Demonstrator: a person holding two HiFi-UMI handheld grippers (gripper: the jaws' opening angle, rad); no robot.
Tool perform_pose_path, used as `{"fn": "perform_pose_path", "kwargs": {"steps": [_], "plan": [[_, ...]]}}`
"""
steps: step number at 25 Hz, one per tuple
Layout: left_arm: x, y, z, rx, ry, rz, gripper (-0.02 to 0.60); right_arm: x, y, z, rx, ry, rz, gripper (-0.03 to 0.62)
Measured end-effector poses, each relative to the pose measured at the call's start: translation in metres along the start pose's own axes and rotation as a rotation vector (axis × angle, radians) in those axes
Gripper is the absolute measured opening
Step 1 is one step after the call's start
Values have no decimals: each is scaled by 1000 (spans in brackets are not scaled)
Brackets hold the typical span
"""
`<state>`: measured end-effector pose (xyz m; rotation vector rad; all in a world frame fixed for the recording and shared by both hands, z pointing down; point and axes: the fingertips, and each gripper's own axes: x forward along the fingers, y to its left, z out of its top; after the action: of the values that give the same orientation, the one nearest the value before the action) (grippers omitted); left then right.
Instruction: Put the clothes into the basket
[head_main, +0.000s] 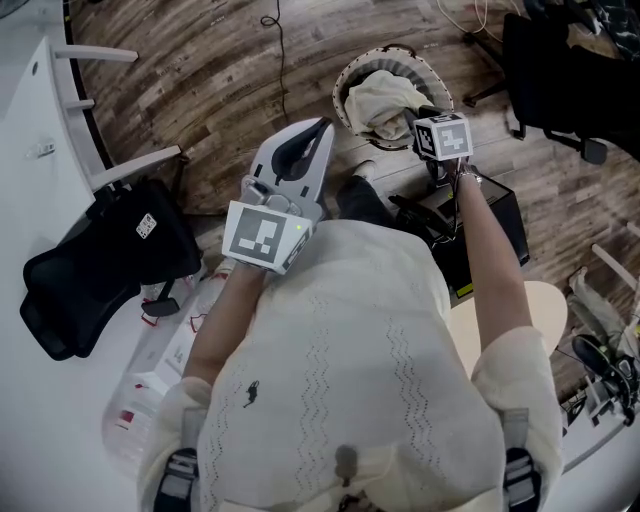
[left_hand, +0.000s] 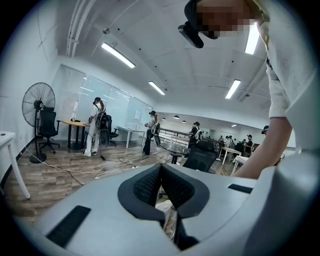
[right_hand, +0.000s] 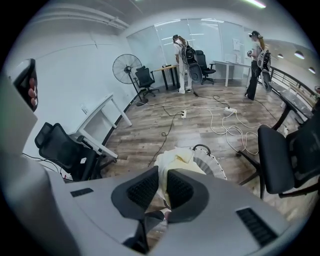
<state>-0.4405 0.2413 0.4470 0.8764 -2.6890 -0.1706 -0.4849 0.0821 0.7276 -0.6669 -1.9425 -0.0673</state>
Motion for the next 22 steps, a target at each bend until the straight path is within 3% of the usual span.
{"fn": "perform_pose_path", "kwargs": {"steps": [10,22], "plan": [[-7,0,-9,-9,12,33,20,35,-12,-35,92,134,26,46],[-10,4,-28,-24,62,65,20,68,-24,-63,173,214,35,46]]}}
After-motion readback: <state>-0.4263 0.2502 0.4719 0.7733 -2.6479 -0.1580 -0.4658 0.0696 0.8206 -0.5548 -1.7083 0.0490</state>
